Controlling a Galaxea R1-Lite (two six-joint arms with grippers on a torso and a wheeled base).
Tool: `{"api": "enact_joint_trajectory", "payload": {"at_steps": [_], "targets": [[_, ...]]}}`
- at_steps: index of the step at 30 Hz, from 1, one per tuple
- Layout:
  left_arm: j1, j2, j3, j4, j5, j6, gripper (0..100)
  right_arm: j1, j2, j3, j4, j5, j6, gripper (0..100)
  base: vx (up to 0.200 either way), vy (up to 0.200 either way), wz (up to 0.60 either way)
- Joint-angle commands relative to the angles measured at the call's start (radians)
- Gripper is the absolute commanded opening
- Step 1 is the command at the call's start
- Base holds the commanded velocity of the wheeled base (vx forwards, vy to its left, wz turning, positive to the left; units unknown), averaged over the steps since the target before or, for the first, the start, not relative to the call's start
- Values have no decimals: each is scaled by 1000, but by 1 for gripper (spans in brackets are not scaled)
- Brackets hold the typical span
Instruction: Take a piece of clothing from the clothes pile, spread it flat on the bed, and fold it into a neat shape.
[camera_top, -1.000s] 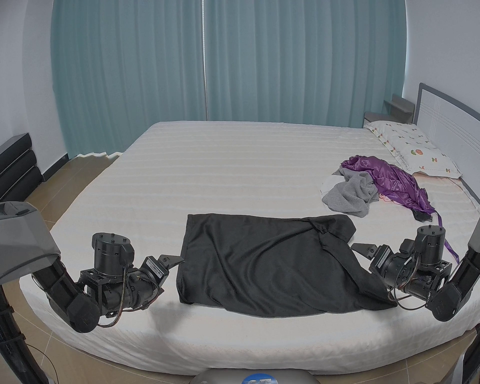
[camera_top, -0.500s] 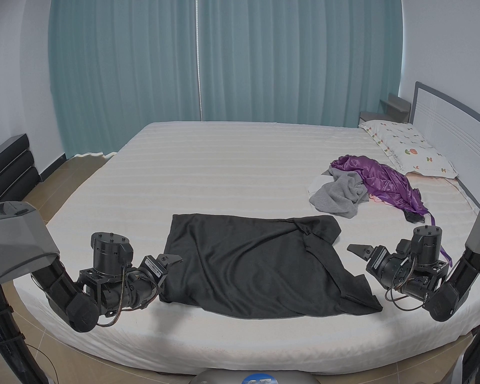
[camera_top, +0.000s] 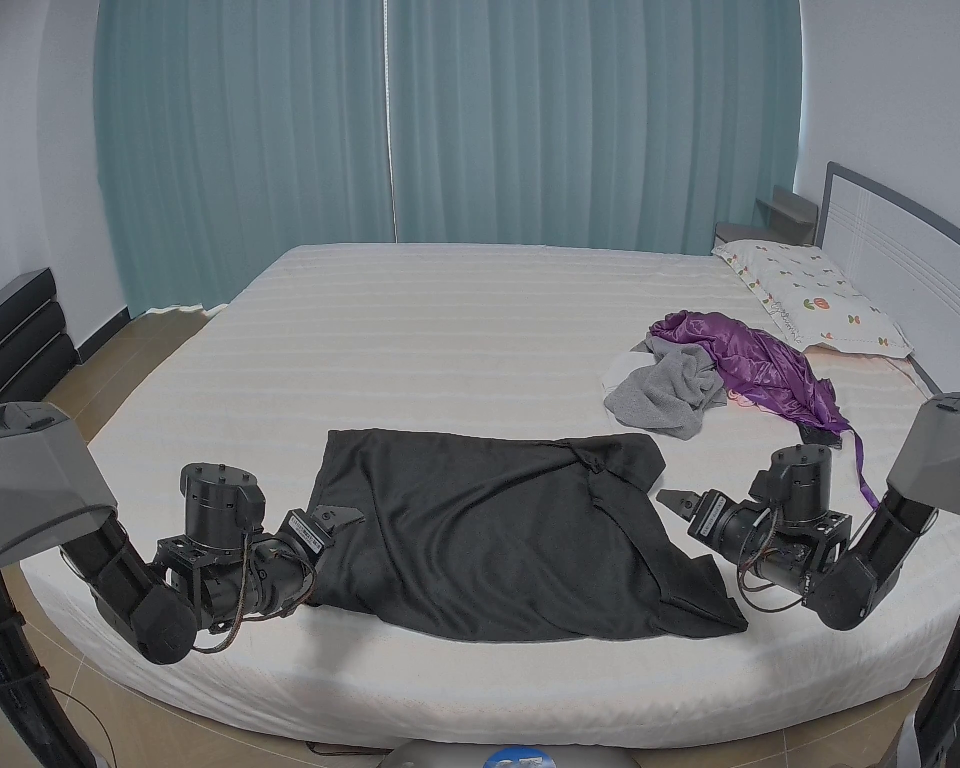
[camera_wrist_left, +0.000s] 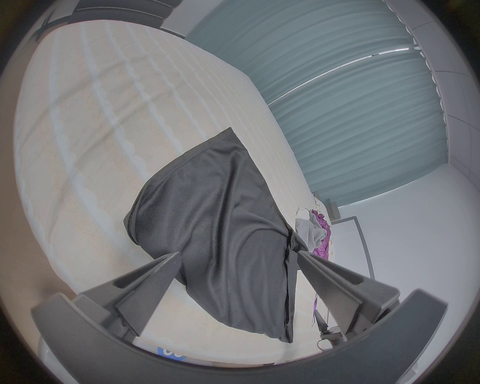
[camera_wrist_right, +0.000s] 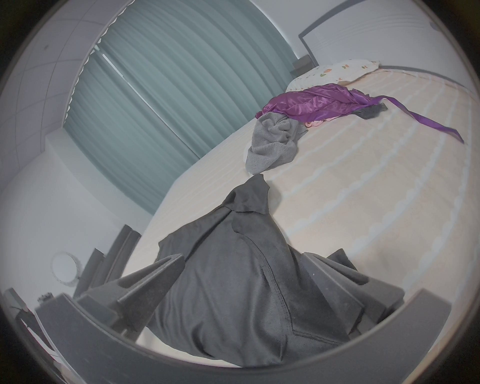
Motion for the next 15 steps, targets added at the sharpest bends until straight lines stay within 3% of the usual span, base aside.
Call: {"api": "enact_joint_trajectory", "payload": {"at_steps": [1, 12, 15], "targets": [[2, 0, -2, 0, 0, -18, 100, 13, 84, -70, 43, -11, -30, 100, 0, 0, 0], [11, 2, -3, 0, -1, -27, 100, 25, 100, -190, 192, -14, -44, 100, 0, 0, 0], [11, 2, -2, 0, -3, -25, 100, 27, 104, -214, 220, -14, -44, 100, 200, 0, 0]]}}
